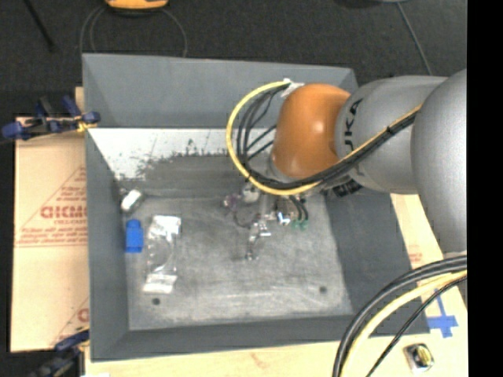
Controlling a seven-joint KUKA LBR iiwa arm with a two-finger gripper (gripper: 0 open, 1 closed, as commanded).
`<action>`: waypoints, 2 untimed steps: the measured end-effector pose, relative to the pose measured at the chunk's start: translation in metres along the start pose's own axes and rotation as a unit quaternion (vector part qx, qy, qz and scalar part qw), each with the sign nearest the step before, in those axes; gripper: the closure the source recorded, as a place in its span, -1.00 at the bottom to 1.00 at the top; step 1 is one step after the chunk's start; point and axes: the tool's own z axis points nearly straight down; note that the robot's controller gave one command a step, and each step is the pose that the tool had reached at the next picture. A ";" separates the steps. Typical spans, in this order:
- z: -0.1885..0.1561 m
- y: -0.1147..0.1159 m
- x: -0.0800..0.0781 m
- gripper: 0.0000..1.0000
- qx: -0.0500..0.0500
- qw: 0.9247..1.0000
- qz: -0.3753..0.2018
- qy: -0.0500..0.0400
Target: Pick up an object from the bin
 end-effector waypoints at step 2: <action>0.034 -0.033 -0.024 1.00 0.001 0.999 0.037 0.000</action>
Offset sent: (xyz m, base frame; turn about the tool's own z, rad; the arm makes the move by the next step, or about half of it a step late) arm 0.0245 -0.0306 -0.0346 0.0773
